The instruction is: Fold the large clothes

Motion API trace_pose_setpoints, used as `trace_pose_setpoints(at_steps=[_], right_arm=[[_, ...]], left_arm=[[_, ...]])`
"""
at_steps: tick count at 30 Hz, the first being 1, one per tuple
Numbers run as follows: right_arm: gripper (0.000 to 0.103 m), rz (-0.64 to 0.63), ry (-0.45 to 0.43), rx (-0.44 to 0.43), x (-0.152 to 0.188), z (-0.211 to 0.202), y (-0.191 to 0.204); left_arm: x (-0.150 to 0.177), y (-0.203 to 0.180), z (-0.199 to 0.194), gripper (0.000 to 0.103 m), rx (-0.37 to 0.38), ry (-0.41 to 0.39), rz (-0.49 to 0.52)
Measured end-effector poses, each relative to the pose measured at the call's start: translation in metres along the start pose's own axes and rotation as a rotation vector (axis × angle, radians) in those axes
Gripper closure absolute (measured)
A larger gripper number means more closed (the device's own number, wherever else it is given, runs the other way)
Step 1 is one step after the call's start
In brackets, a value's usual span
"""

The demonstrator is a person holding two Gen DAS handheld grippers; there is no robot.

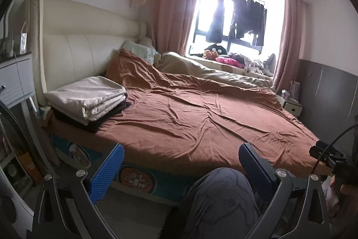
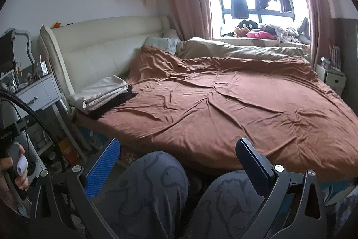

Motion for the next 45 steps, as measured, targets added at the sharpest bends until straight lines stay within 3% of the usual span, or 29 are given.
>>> trace_pose_setpoints(at_steps=[45], right_arm=[[0.000, 0.011, 0.000, -0.013, 0.010, -0.008, 0.009]], left_arm=[[0.003, -0.003, -0.014, 0.000, -0.017, -0.018, 0.004]])
Point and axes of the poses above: each gripper's, at about its wrist camera, not at the fingertips, and z roughly the way its jaws point, y to its left, x to its underside, the point moved 1 cm from there along z, roughly the way its jaws point, and after that the axes turned 2 degrees about y, right-handed, at the moved point
